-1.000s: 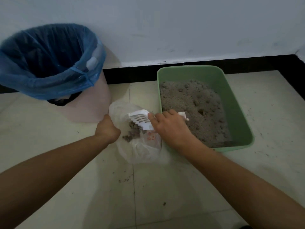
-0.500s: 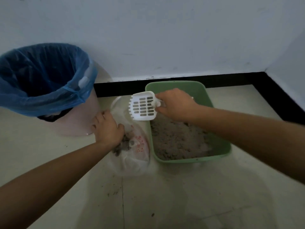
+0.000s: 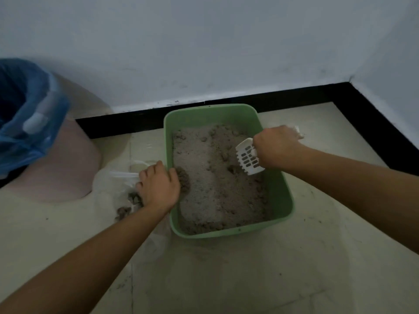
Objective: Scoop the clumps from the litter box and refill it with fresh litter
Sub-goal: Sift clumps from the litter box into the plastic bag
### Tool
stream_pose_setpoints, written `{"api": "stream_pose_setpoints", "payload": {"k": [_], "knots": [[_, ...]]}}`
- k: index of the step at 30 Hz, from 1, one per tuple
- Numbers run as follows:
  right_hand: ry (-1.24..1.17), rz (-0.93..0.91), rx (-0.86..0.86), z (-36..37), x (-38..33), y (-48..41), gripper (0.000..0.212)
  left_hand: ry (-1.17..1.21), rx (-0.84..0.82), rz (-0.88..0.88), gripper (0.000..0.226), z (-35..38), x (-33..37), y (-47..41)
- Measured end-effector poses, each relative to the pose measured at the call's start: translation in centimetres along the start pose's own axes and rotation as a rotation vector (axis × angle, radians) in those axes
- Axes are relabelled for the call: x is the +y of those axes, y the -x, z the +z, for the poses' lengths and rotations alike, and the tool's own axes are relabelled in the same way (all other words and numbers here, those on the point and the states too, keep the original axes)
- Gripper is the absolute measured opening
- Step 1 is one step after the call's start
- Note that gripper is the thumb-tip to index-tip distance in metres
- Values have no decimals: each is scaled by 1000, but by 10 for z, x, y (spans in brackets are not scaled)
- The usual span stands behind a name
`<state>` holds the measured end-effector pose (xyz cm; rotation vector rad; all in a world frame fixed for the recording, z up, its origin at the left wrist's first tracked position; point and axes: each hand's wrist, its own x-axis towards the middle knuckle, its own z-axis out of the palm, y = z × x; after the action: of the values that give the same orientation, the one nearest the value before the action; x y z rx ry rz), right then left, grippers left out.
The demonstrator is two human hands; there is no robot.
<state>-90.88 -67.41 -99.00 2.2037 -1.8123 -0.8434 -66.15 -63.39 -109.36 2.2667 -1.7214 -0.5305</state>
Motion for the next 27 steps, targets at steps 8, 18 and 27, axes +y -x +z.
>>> {"api": "stream_pose_setpoints", "payload": {"k": [8,18,27], "knots": [[-80,-11,15,52,7,-26,21,162,114,80,56,35,-11,1],[-617,-184,-25,85,-7,-61,31,439,112,74,45,35,-13,5],[-1017,-199,27,116,-63,-52,28,590,137,16,38,35,-10,7]]}}
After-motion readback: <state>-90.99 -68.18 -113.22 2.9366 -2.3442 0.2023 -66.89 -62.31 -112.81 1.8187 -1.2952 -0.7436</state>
